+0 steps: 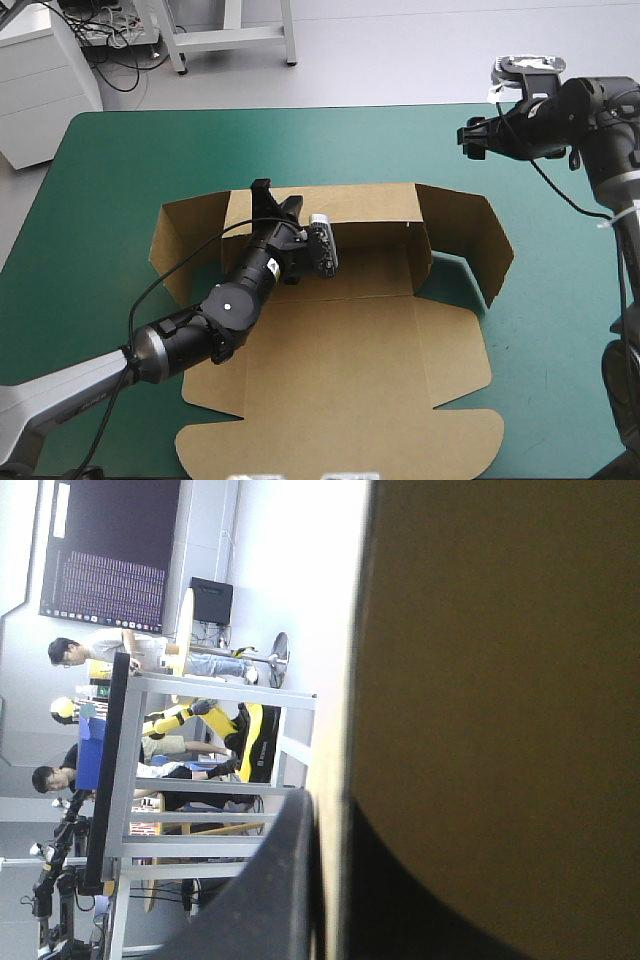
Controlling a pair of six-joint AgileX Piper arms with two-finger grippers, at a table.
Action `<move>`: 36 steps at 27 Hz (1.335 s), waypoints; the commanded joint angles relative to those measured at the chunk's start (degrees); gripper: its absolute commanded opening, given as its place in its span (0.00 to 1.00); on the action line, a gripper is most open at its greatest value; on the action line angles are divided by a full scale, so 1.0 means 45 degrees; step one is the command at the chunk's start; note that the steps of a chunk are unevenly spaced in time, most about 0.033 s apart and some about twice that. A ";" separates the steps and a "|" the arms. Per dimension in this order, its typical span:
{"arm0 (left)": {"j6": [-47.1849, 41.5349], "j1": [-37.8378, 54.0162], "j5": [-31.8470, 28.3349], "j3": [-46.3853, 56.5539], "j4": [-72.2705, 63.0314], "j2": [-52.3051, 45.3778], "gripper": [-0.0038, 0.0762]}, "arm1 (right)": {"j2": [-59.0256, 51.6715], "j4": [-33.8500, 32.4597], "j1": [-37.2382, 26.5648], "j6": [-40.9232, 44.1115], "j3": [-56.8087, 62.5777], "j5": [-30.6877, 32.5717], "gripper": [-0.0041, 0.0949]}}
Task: Fold the box
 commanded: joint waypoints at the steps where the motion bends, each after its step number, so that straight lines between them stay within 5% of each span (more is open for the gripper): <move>1: -0.0650 -0.0050 0.0285 -0.0334 0.0724 -0.0476 0.01 | 0.0045 0.0526 -0.0257 -0.0069 -0.0561 0.0024 0.85; 10: -0.0650 -0.0050 0.0210 -0.0334 0.0724 -0.0476 0.01 | 0.1284 0.0589 -0.0257 -0.0069 -0.0561 0.1566 0.85; 36: -0.0650 -0.0050 0.0202 -0.0334 0.0724 -0.0476 0.01 | -0.0819 0.3262 -0.0257 -0.3276 0.4043 0.1271 0.85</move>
